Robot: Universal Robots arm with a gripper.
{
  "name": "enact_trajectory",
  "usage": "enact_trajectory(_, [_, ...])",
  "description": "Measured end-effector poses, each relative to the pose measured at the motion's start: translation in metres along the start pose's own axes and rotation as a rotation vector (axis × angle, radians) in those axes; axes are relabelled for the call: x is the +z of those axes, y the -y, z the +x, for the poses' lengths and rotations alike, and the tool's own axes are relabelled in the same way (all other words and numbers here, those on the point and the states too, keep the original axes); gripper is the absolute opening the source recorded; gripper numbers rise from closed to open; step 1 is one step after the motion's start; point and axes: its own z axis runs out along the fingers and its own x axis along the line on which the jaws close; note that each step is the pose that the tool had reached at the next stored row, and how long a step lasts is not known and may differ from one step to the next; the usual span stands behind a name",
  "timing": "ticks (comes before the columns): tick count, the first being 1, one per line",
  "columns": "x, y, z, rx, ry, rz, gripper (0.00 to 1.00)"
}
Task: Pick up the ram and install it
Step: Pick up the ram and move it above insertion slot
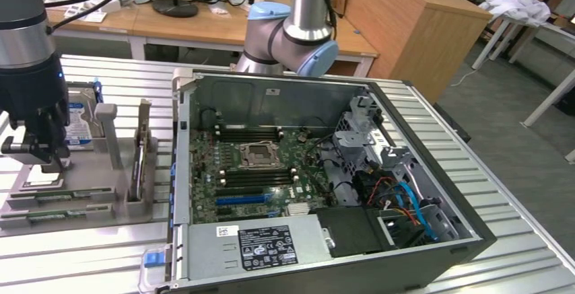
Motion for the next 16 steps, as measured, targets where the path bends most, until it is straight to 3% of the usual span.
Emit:
enact_trajectory(7, [0.0001,0.0001,0.0076,0.0,-0.0001,0.0,0.36])
enact_trajectory(16, [0.0009,0.0001,0.0081,0.0,0.0,0.0,0.36])
